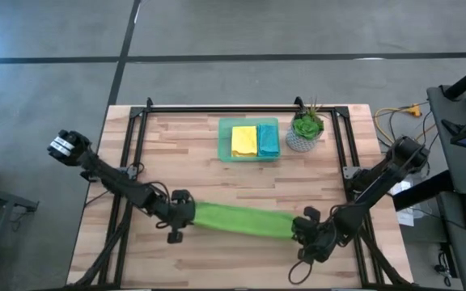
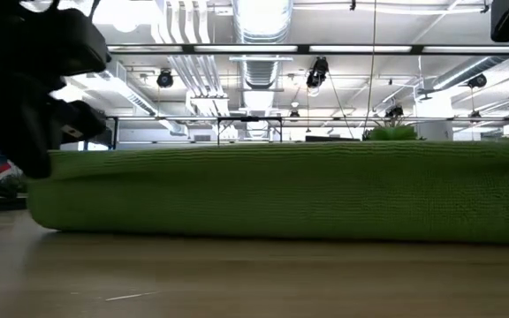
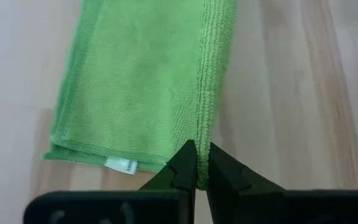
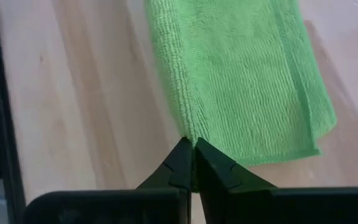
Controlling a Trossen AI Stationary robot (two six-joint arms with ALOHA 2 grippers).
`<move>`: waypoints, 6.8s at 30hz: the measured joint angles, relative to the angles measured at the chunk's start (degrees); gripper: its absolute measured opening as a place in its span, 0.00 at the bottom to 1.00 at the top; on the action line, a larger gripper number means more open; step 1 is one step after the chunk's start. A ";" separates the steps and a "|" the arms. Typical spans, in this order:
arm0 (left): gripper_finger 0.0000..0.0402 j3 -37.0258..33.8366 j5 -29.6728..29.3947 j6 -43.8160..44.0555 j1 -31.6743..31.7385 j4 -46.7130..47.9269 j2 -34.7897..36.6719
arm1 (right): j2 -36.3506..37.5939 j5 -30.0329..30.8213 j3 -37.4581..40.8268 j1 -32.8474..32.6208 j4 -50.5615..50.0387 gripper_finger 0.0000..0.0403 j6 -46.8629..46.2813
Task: Fold microfiber towels
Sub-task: Fold the green microfiber cloth
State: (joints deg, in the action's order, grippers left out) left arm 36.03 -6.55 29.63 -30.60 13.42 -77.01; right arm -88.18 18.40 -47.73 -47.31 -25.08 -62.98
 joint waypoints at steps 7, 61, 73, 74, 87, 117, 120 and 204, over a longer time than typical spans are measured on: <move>0.02 0.00 0.31 -0.24 4.44 -1.92 0.28 | 3.53 -0.35 3.27 0.82 -0.64 0.02 -1.57; 0.23 -0.84 2.56 0.07 18.97 -1.77 -4.75 | 5.98 -5.15 8.31 16.23 -7.83 0.12 0.02; 0.48 -0.97 1.25 0.15 20.90 5.69 0.24 | 20.27 3.79 8.37 16.59 -15.52 0.27 -1.07; 0.48 -1.01 0.59 0.18 20.90 5.79 1.07 | 21.61 4.53 8.43 16.60 -14.21 0.27 -0.50; 0.44 -1.05 0.00 0.20 21.18 -4.43 8.46 | 15.45 9.76 9.68 16.96 24.07 0.26 12.50; 0.01 -2.32 13.77 -2.28 23.27 -9.94 -8.60 | -11.95 -3.45 -11.25 20.75 -5.33 0.18 1.46; 0.00 -2.73 16.56 -0.13 23.27 -9.80 -6.86 | -10.88 -3.54 -9.99 20.71 -5.51 0.17 -0.46; 0.00 -14.91 17.18 9.09 22.46 -22.42 19.03 | -28.15 -19.38 -30.94 32.93 -6.09 0.81 40.72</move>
State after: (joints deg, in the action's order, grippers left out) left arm 21.12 10.63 38.72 -8.14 -8.99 -57.98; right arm -116.33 -0.97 -78.67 -14.38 -31.17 -22.26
